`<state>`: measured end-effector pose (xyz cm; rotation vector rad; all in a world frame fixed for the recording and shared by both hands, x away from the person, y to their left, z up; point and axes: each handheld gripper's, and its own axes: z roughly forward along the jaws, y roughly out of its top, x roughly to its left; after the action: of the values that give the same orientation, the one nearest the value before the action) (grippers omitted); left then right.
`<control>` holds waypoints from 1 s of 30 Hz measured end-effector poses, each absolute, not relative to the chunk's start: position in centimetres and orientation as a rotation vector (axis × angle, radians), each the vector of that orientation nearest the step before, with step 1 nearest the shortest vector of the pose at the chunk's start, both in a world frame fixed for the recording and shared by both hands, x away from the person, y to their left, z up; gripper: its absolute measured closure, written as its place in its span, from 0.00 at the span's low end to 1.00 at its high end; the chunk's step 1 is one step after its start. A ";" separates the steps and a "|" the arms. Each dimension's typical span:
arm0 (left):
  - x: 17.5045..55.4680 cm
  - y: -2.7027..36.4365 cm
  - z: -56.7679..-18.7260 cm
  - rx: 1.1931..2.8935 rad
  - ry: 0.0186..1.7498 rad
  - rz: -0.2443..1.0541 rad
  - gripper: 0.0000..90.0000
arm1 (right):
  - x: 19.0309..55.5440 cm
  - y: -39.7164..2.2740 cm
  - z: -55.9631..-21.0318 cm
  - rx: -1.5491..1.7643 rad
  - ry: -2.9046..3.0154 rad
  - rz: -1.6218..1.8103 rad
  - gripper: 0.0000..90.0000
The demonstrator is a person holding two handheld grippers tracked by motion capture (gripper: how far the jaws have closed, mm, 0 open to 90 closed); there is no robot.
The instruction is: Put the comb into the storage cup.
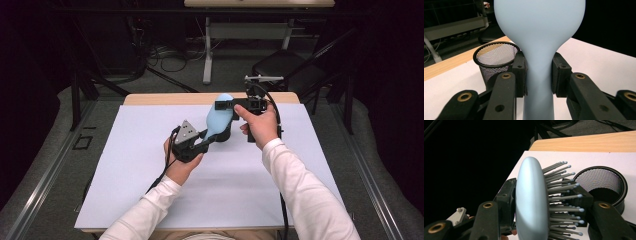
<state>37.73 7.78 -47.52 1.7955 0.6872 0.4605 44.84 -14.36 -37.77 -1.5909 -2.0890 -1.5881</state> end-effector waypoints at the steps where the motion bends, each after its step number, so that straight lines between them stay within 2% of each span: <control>1: 37.7 7.8 -47.5 1.795 0.687 0.461 0.77 | 44.8 -14.4 -37.8 -1.591 -2.089 -1.588 0.53; 30: 37.8 7.9 -47.6 1.780 0.697 0.446 0.75 | 45.0 -14.4 -37.9 -1.579 -2.062 -1.571 0.55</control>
<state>37.81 7.89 -47.65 1.7802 0.6968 0.4456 44.97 -14.43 -37.85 -1.5791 -2.0624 -1.5713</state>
